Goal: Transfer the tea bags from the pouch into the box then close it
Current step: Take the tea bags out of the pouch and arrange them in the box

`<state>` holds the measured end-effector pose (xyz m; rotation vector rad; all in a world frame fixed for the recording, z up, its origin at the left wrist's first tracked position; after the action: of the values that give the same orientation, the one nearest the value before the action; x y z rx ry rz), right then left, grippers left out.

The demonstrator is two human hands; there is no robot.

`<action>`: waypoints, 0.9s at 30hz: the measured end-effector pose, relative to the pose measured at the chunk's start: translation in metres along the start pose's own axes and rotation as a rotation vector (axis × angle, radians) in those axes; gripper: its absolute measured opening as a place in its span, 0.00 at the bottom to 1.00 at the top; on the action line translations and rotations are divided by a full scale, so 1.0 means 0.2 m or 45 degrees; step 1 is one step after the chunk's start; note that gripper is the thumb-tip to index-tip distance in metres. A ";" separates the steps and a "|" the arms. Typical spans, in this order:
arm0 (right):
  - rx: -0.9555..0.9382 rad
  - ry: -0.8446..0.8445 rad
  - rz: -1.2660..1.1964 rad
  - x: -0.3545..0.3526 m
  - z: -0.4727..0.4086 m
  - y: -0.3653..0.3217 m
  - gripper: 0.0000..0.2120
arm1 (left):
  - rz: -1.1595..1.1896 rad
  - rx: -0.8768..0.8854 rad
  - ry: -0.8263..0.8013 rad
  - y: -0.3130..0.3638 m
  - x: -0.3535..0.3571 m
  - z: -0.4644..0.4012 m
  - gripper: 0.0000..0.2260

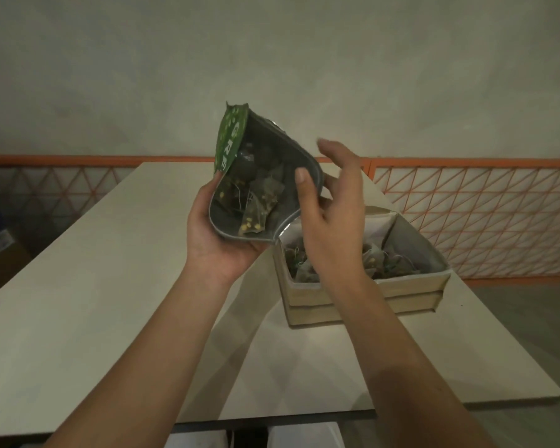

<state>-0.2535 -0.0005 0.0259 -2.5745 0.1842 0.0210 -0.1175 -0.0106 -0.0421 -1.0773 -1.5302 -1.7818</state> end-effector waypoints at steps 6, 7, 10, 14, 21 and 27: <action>0.058 -0.167 0.340 0.04 0.08 0.03 0.10 | 0.043 0.018 0.037 -0.03 -0.02 0.02 0.23; 0.102 -0.220 0.382 0.06 0.09 0.05 0.12 | 0.031 0.022 0.036 -0.03 -0.02 0.02 0.24; 0.130 -0.267 0.570 0.08 0.09 0.04 0.17 | 0.020 0.047 0.044 -0.05 -0.03 0.02 0.26; 0.102 -0.322 0.848 0.10 0.10 0.02 0.15 | -0.017 0.069 0.055 -0.06 -0.03 0.03 0.19; 0.056 -0.052 0.615 0.05 0.12 0.04 0.04 | 0.011 0.050 0.051 -0.09 -0.01 0.03 0.20; 0.114 0.162 0.123 -0.14 0.05 -0.02 0.04 | 0.020 0.012 0.014 -0.09 -0.02 0.02 0.21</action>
<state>-0.2804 0.0114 0.0213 -2.4768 0.3491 -0.1130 -0.1301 -0.0038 -0.0553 -1.0710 -1.5182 -1.7657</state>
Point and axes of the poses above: each hand's wrist, its own z-axis away from the middle knuckle, its own x-axis out of the palm, y = z × x, the point moved 8 cm from there along -z, towards the middle knuckle, and after that the axes turned 10 degrees about -x, right-handed, at the moved point
